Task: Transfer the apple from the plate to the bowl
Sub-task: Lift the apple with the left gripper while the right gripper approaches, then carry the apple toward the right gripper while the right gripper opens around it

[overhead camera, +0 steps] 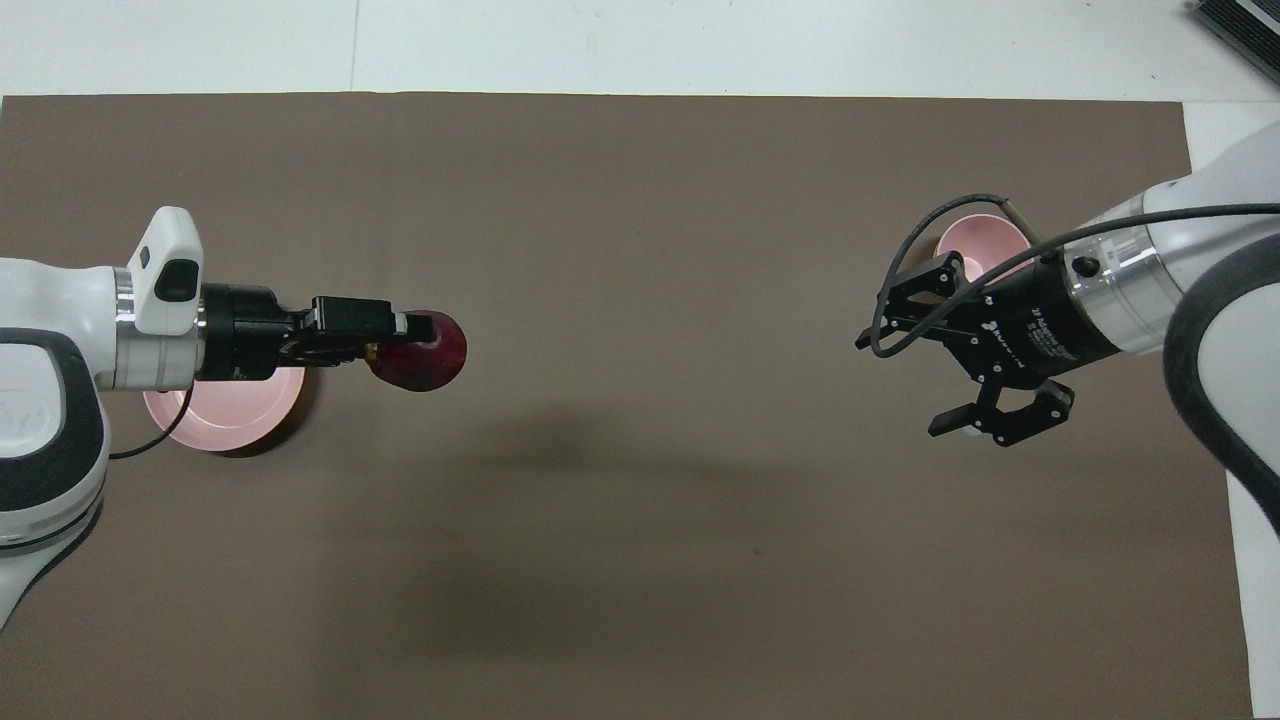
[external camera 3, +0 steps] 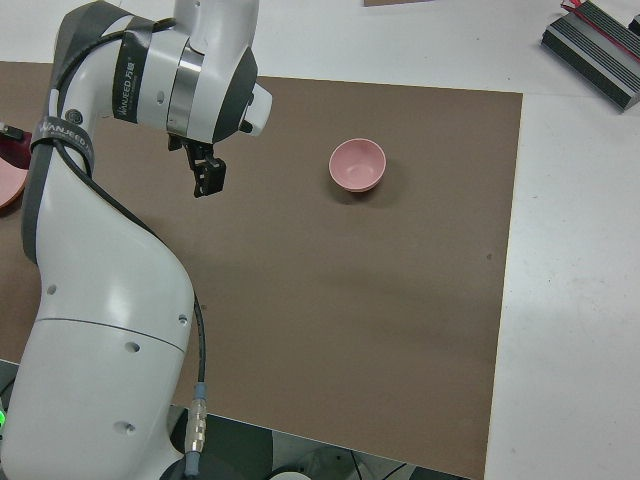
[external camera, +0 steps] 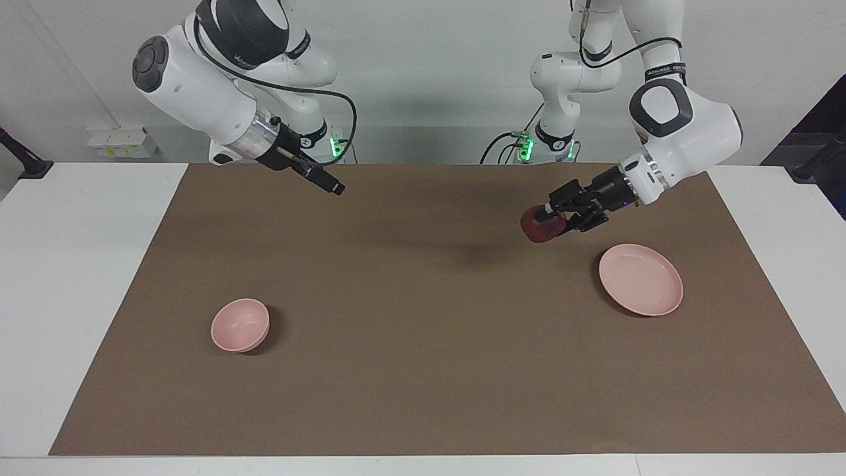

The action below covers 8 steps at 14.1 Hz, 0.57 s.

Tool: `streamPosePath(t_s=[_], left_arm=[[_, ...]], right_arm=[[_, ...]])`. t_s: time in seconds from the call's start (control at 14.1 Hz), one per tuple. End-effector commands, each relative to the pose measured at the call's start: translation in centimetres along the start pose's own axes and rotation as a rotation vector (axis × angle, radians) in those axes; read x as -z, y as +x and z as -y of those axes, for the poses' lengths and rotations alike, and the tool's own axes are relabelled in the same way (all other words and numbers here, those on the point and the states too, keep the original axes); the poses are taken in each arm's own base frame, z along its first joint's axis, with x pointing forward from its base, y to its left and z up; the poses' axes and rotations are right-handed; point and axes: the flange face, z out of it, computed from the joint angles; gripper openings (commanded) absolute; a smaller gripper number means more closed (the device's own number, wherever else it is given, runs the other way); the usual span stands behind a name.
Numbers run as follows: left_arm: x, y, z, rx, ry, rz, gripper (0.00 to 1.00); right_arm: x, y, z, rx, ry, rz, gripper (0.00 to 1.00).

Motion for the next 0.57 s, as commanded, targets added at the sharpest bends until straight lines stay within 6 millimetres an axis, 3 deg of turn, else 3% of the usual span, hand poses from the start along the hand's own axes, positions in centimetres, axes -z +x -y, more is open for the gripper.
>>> streamPosePath(t_s=[0.0, 0.14, 0.28, 0.5], left_arm=[[-0.1, -1.7, -1.2, 0.019, -0.133, -0.030, 0.00], [-0.6, -2.7, -2.3, 0.018, -0.226, -0.055, 0.00], [-2.0, -3.1, -3.6, 0.031, -0.271, -0.109, 0.00], [-5.0, -4.5, -6.2, 0.065, -0.338, -0.214, 0.00]], right_arm=[[-1.0, -0.8, 1.1, -0.082, 0.041, 0.040, 1.00], [-2.5, -0.4, 1.8, -0.112, 0.062, 0.121, 1.00], [-2.6, -0.7, 2.5, -0.156, 0.104, 0.142, 1.00], [-5.5, -1.7, 4.0, -0.254, 0.152, 0.221, 1.00]])
